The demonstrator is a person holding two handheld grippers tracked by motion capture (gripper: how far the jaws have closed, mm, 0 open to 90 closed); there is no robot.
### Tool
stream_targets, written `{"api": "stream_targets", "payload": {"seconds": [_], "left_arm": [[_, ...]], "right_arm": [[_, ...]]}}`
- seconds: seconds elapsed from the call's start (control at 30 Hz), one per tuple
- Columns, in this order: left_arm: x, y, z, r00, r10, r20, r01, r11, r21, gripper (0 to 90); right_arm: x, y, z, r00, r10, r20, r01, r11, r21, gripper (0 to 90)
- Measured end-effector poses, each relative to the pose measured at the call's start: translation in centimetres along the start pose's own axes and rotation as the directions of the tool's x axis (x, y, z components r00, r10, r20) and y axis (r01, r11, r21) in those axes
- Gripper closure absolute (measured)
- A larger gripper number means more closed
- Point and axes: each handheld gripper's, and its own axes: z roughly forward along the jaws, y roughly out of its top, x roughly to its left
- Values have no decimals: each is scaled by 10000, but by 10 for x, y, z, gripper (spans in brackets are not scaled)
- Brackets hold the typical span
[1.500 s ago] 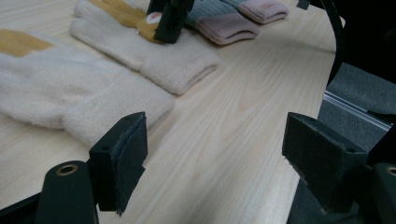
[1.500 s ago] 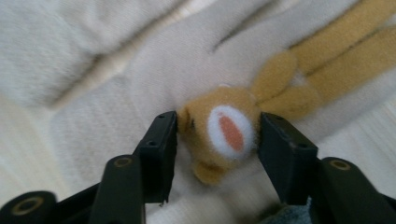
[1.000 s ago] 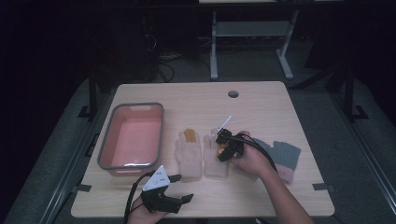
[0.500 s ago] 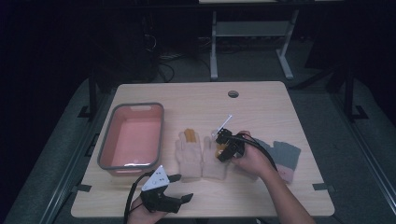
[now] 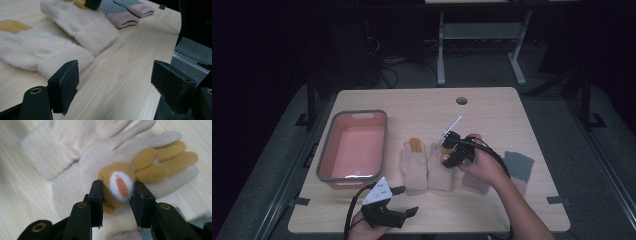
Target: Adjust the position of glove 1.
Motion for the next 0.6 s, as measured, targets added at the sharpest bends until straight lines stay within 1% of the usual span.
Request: {"api": "stream_targets", "payload": {"seconds": [0.1,0.13,0.17,0.2,0.3,0.4,0.43,0.47,0.5,0.6], "left_arm": [[-1,0,1,10000,83,-18,-83,10000,-28,224],[-1,0,0,10000,99,1,-99,9999,62,224],[-2,0,0,10000,95,-2,-95,10000,29,224],[-2,0,0,9999,163,1,-163,9998,99,224],[-2,0,0,10000,38,-31,-38,10000,-80,224],[-2,0,0,10000,10,-25,-10,9999,-114,224],[-2,0,-1,10000,31,-29,-31,10000,-90,224],[-2,0,-1,10000,-26,-5,26,9999,-98,224],[-2,0,-1,9999,-135,40,135,9998,-135,224],[-2,0,-3,10000,-68,51,69,9999,-78,224]], "right_arm": [[2,2,-8,10000,-71,1,71,9999,-136,642],[2,2,-11,10000,-64,-31,63,9998,-181,642],[2,3,-15,10000,-93,-2,93,9997,-212,642],[2,4,-17,9999,-118,2,118,9996,-257,642],[4,8,-24,9998,-198,0,198,9990,-407,642],[9,15,-30,9993,-384,14,384,9980,-505,642],[11,19,-31,9987,-517,21,517,9971,-550,642],[12,22,-32,9984,-561,8,561,9967,-587,642],[15,25,-32,9979,-646,-44,642,9961,-606,642],[22,36,-28,9948,-1015,-67,1011,9935,-517,642]]}}
